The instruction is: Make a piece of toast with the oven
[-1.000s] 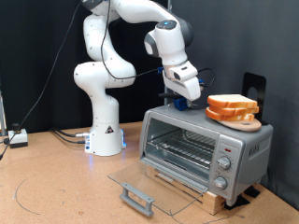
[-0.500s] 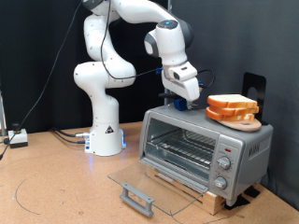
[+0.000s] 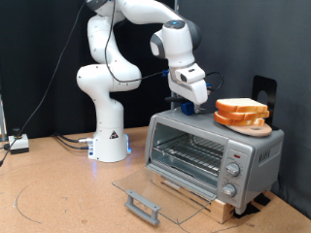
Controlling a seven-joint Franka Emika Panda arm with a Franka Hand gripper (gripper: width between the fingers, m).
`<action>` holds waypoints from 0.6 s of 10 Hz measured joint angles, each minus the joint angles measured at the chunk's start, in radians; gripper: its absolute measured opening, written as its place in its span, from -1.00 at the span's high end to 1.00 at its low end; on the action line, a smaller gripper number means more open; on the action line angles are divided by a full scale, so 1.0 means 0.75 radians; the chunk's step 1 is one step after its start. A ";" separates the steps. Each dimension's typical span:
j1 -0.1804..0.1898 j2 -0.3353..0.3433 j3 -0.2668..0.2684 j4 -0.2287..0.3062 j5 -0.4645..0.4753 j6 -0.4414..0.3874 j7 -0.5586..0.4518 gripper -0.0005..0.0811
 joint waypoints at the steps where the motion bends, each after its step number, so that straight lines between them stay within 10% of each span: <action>1: 0.000 -0.003 0.000 0.000 0.000 -0.003 0.000 -0.99; 4: 0.000 -0.005 -0.003 -0.001 0.000 -0.031 0.001 -0.68; 6: -0.001 -0.006 -0.004 -0.005 0.000 -0.053 0.003 0.02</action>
